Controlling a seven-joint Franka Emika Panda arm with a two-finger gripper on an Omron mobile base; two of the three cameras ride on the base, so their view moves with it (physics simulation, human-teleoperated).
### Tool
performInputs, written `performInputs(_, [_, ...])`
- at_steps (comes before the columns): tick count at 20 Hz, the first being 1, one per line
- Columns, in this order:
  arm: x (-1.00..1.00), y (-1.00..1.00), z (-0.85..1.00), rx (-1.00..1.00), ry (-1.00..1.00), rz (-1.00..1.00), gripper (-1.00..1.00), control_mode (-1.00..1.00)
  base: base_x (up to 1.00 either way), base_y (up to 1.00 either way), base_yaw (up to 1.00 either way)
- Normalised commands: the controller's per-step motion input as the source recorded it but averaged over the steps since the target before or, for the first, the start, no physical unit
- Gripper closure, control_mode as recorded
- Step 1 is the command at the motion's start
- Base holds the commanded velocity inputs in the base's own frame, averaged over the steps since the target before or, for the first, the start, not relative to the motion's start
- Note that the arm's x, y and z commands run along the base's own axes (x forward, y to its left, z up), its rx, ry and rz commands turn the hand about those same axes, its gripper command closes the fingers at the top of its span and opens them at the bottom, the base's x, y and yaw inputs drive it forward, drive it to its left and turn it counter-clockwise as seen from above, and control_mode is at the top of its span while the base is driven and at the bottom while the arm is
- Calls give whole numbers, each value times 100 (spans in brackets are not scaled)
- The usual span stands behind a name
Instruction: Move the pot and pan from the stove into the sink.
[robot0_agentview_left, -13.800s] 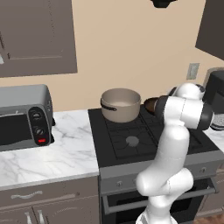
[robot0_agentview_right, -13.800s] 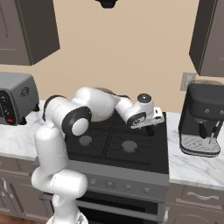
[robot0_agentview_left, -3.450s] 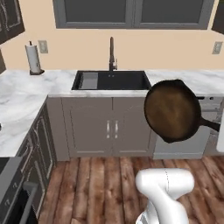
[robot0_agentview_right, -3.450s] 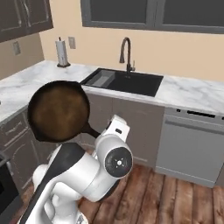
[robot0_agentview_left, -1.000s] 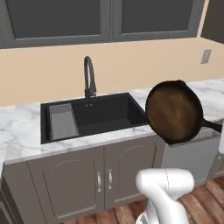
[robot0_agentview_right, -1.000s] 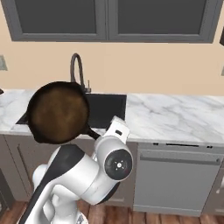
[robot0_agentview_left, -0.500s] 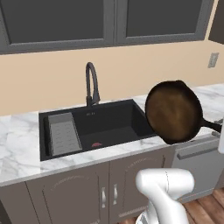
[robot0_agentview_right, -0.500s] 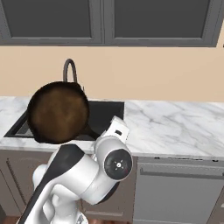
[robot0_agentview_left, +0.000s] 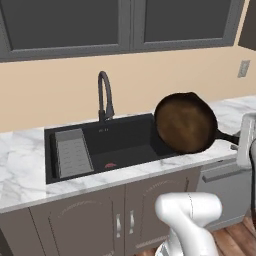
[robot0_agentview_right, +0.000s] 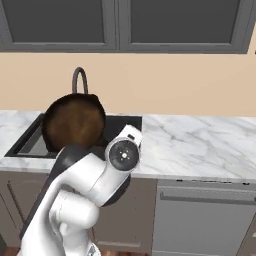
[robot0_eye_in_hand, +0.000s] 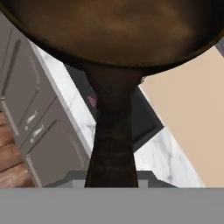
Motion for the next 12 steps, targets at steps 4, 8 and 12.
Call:
performInputs(4, [61,16,0,-9,37,-9,100,-100,0,0,0])
performInputs(8, [55,10,-3,-11,38,-5,100,-100,0,0,0])
performInputs(12, [46,9,-17,-12,43,-4,100,-100,0,0,0])
